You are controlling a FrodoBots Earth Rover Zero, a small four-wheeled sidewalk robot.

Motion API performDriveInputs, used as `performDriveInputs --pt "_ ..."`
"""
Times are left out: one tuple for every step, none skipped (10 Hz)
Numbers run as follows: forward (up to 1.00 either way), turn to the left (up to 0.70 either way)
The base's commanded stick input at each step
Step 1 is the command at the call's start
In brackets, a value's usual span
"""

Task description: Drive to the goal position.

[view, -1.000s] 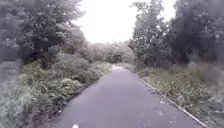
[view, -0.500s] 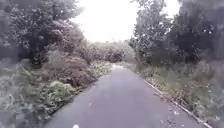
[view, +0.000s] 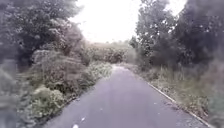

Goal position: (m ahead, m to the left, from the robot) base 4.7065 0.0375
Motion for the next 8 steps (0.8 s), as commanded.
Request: performDriveInputs --pt "0.85 0.01" --pt "0.85 0.01" --pt "0.85 0.01" --pt "0.85 0.01" --pt "0.85 0.01" --pt "0.85 0.01" --pt "0.85 0.01" --pt "0.85 0.01"
